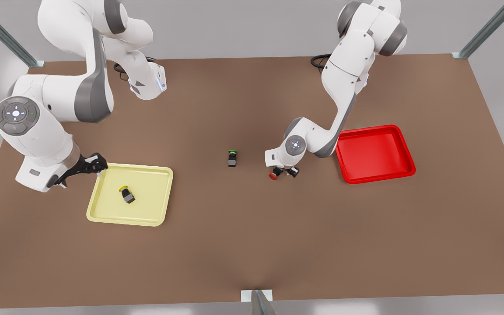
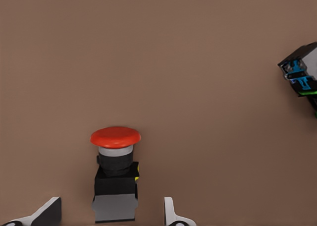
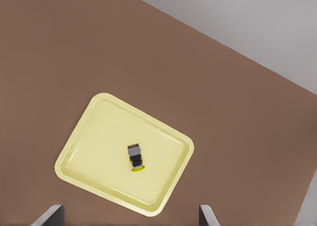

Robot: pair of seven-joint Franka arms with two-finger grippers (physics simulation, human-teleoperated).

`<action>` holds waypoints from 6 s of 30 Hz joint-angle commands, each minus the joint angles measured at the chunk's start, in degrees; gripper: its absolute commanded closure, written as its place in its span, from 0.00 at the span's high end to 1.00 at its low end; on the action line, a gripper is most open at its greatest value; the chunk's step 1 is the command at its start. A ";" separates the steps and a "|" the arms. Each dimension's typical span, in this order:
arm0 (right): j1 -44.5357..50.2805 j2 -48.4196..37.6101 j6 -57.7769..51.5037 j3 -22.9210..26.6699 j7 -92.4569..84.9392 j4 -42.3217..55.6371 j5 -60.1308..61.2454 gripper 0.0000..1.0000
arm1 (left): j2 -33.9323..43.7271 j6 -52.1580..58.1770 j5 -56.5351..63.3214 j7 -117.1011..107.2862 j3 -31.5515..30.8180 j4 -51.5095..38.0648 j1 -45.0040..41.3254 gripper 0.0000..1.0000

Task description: Place the switches on the corresponding trays according to their colors

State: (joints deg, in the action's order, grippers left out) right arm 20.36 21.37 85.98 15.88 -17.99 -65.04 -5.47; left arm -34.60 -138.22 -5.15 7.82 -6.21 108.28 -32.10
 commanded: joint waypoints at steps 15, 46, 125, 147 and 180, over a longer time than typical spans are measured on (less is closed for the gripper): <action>-0.06 -0.10 -1.42 0.03 -0.03 -0.09 0.11 1.00 | -0.73 -1.17 -0.04 -0.09 0.06 -0.09 -0.07 0.67; 0.47 0.26 -2.39 -0.06 0.15 -0.09 -0.25 1.00 | 2.79 -0.30 -0.13 -0.88 0.14 0.09 0.02 0.49; 0.47 4.47 1.21 -0.24 0.32 -0.70 1.78 1.00 | -8.64 1.81 -31.06 -79.63 28.44 -10.19 -21.07 0.96; 0.47 4.47 1.21 -0.24 0.32 -0.61 1.78 1.00 | -11.01 2.25 -30.54 -73.21 28.71 -13.27 -20.11 0.43; 0.73 4.47 1.21 -0.24 0.32 -0.53 1.78 1.00 | 32.14 11.13 -6.20 -38.24 28.44 29.17 15.40 0.47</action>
State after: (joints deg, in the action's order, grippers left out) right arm 21.10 25.85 87.19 15.64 -17.67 -65.57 -3.69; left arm -2.39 -127.38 -11.81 -30.07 22.25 138.13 -15.45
